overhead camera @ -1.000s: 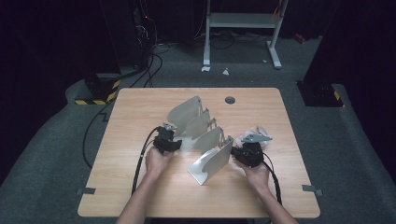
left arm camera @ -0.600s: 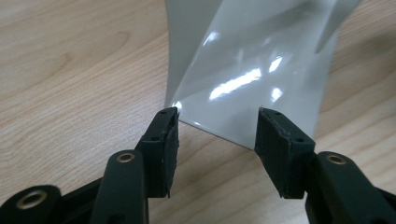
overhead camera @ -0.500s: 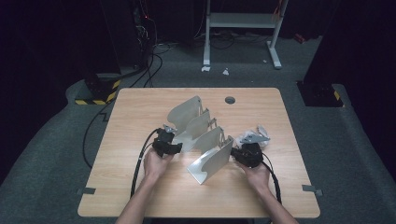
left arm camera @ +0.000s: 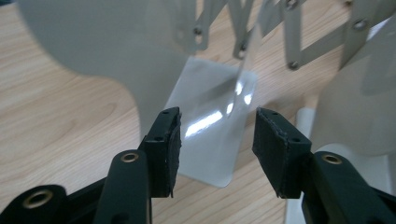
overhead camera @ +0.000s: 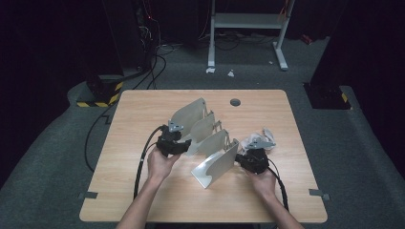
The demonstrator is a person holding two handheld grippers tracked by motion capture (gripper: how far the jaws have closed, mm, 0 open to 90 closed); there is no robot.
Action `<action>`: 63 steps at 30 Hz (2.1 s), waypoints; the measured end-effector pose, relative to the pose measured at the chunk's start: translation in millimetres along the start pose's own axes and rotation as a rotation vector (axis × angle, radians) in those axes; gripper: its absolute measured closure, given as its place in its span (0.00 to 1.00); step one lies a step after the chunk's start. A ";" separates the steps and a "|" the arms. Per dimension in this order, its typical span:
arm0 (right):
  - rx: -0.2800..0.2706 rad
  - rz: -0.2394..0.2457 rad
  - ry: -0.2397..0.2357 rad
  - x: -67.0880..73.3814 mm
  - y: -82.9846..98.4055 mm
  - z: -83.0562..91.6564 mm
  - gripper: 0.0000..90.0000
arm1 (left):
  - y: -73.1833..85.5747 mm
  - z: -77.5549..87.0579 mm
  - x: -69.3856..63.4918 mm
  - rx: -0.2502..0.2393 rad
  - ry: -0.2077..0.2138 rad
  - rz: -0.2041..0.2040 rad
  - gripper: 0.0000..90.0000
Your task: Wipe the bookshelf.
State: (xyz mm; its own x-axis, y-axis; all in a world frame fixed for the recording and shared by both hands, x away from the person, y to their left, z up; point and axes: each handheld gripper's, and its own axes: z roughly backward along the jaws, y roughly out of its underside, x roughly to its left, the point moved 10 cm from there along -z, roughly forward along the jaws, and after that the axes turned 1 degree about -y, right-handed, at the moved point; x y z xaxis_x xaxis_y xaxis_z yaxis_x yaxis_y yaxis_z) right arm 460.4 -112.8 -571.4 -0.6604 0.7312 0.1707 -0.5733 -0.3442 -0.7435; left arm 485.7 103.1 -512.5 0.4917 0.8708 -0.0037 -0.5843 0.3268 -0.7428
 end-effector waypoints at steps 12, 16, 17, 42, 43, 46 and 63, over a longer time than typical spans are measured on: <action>0.007 0.007 0.002 0.6 3.9 1.6 0.98 | -18.2 -12.4 -7.4 -0.008 0.044 0.002 0.90; 0.009 0.004 -0.003 2.6 5.1 1.3 0.98 | -19.3 -14.7 -9.7 0.001 0.075 -0.004 0.95; 0.007 0.008 -0.005 4.0 4.9 0.9 0.98 | -20.3 -15.2 -10.7 0.005 0.076 -0.014 0.95; 0.007 0.018 -0.030 17.1 6.1 -2.5 0.98 | -24.1 -15.7 -14.9 0.013 0.119 -0.124 0.99; 0.007 0.020 -0.031 17.5 6.2 -1.8 0.98 | -23.5 -15.3 -14.6 0.013 0.120 -0.128 0.99; 0.007 0.017 -0.038 18.7 7.0 0.1 0.98 | -22.0 -12.8 -12.4 0.009 0.127 -0.122 0.99; -0.005 0.060 -0.048 31.1 5.2 0.3 0.80 | -18.5 -12.5 9.0 -0.003 0.076 -0.101 0.93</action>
State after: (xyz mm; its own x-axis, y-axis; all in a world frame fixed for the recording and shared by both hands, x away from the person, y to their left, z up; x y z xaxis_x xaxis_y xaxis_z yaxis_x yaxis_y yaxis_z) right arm 436.7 -92.0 -569.8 -0.7158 0.6805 0.1563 -0.5299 -0.3836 -0.7563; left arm 509.0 100.3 -507.1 0.5951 0.8034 0.0205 -0.5279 0.4101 -0.7437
